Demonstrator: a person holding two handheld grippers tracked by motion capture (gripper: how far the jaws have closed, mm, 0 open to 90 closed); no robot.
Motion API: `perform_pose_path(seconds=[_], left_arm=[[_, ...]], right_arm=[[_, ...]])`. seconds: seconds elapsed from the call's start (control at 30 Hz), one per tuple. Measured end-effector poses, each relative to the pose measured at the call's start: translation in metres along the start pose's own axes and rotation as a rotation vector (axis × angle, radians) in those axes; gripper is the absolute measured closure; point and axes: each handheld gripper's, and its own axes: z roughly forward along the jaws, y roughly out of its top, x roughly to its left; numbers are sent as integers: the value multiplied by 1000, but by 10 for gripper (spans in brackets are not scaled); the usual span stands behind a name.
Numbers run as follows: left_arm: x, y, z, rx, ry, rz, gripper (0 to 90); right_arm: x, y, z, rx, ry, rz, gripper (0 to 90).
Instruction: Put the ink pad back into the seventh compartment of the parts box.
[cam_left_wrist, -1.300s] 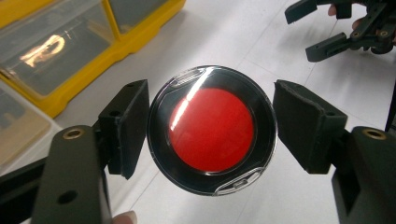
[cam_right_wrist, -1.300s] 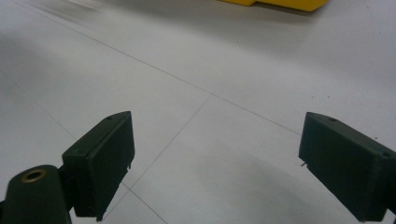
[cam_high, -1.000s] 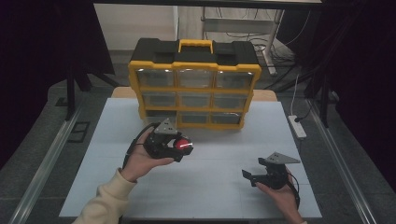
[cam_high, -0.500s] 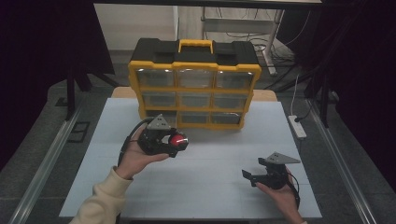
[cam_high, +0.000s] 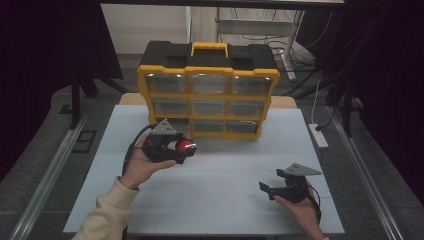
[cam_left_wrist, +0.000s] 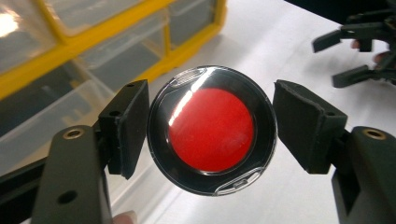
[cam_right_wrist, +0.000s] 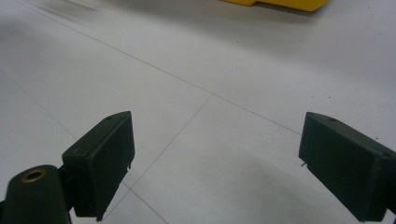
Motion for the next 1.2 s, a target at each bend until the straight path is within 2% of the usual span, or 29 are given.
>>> perform_pose_path(seconds=[0.63, 0.87, 1.0, 1.2], left_arm=[[28, -6, -2, -12, 54, -75, 306], [35, -2, 1, -9, 65, -84, 306], [40, 0, 2, 5, 85, -87, 306], [50, 2, 4, 7, 90, -109, 306]], right_arm=[[0, 0, -1, -5, -1, 0, 109], [0, 1, -1, -6, -5, 0, 109], [0, 1, -2, -9, -4, 0, 109], [0, 0, -2, -9, -2, 0, 109]])
